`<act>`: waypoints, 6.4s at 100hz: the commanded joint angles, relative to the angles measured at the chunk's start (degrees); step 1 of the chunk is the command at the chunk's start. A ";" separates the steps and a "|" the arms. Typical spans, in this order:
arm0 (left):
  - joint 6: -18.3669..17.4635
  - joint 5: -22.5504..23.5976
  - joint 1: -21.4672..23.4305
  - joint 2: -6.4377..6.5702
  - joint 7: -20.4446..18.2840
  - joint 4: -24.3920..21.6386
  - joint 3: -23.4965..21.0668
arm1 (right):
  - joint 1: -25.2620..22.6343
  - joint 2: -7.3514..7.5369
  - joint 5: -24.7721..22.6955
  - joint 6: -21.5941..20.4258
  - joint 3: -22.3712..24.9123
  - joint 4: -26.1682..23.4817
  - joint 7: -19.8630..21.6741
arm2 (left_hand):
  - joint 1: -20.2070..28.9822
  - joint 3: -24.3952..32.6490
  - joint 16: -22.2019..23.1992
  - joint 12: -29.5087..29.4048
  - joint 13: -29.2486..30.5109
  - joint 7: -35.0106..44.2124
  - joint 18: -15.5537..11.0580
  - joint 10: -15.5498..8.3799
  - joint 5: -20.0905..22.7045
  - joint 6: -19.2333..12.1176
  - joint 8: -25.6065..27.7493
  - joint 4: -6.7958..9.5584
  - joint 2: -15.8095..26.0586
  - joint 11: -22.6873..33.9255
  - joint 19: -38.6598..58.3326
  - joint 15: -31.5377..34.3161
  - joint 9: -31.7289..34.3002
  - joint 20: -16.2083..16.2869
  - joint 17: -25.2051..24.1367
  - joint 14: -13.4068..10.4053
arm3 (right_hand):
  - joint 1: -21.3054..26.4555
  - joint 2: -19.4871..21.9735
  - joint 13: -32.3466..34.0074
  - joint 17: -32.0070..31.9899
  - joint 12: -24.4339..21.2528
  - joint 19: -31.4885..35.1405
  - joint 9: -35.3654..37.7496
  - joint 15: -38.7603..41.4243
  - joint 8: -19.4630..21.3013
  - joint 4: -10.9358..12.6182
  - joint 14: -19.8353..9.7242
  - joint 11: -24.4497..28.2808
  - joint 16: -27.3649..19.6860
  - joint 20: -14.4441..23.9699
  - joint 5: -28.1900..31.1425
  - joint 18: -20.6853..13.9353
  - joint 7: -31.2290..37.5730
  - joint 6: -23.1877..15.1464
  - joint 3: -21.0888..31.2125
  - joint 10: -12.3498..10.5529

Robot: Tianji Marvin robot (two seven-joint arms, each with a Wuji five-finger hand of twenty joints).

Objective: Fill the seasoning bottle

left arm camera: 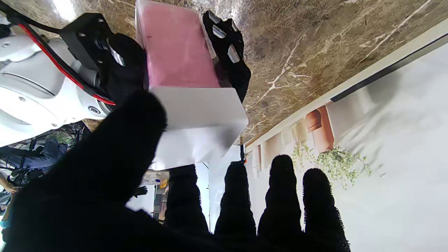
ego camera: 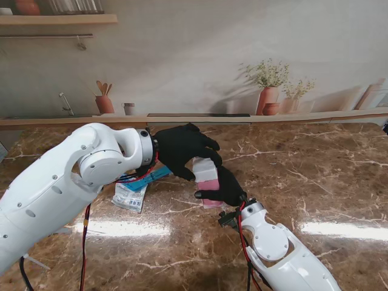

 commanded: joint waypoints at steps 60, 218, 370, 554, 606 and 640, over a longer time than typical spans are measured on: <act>20.18 0.63 3.36 -1.88 1.94 -2.11 -1.06 | -0.12 -0.18 -0.06 -1.97 -0.35 -0.56 0.46 | -14.26 -41.50 0.52 -0.33 30.77 -10.23 10.68 10.37 25.20 18.02 -16.29 4.58 33.96 3.73 27.31 13.41 40.27 0.19 17.51 8.70 | 10.39 17.04 1.45 0.02 4.55 -1.26 4.29 5.51 1.66 0.66 -5.02 12.02 2.92 0.29 4.97 0.15 9.22 -13.38 14.65 -8.49; 6.00 -10.16 5.21 0.74 -5.64 -3.78 -5.06 | -0.07 -0.16 0.01 -1.98 -1.16 -0.79 0.67 | 30.93 18.84 -2.10 -4.84 5.19 -5.56 8.18 -4.03 3.95 2.00 -10.25 1.35 1.78 -1.07 5.56 -0.40 2.15 3.95 0.11 -0.14 | 10.56 17.45 1.53 0.32 4.71 -1.72 4.36 5.70 1.62 0.57 -4.96 12.13 3.05 1.07 4.94 0.19 9.24 -13.43 14.46 -8.52; 19.11 -3.66 7.23 -3.27 10.20 -0.46 -1.30 | 0.14 -0.31 -1.88 -2.58 -1.70 -0.49 -0.57 | 8.94 -5.60 13.28 15.01 43.66 28.25 10.64 3.33 37.78 8.48 -5.19 -4.75 -2.38 16.33 35.67 24.48 51.41 10.28 20.62 2.94 | 10.73 17.88 1.51 0.33 4.70 -1.93 4.31 5.52 1.39 0.39 -4.94 12.06 2.95 1.32 4.94 0.33 9.26 -13.52 14.16 -8.56; 27.99 10.12 30.20 -2.43 10.00 -12.37 -22.21 | 15.64 -8.03 11.87 -1.60 -11.10 26.98 2.06 | 4.02 -5.91 11.95 13.28 48.43 24.48 12.91 4.83 45.93 10.31 -4.67 -3.18 3.45 16.20 41.70 29.34 57.81 9.84 24.97 4.99 | 12.98 7.32 -15.52 -16.23 -25.09 -25.52 -11.99 -16.97 8.89 8.85 -8.48 -6.47 -4.55 2.51 -1.54 -3.14 -5.07 -12.74 29.80 -9.91; 28.66 10.72 31.50 -2.47 10.48 -12.25 -22.39 | 17.77 -9.57 13.23 -2.52 -12.35 32.55 4.30 | 4.43 -6.77 11.88 13.11 48.07 24.27 12.44 4.85 45.63 9.94 -5.01 -3.16 3.52 15.96 41.67 29.04 57.42 9.78 25.03 4.97 | 8.57 4.09 -31.61 -23.47 -36.49 -32.40 -33.16 -27.15 3.06 7.95 -7.77 -12.89 -13.28 1.53 -17.55 -8.87 -18.57 -5.21 25.84 -6.27; 28.79 11.18 32.02 -2.31 9.31 -12.64 -22.80 | 17.27 -9.23 13.43 -2.83 -11.29 33.02 4.88 | 4.63 -6.98 11.88 13.03 48.09 24.33 12.44 4.85 45.67 9.80 -5.15 -3.11 3.43 15.96 41.67 29.02 57.31 9.77 25.03 5.09 | 6.21 1.60 -32.90 -23.65 -39.00 -33.70 -35.58 -29.29 -3.53 7.43 -7.52 -13.72 -15.60 1.02 -20.83 -9.56 -28.33 0.68 23.13 -5.53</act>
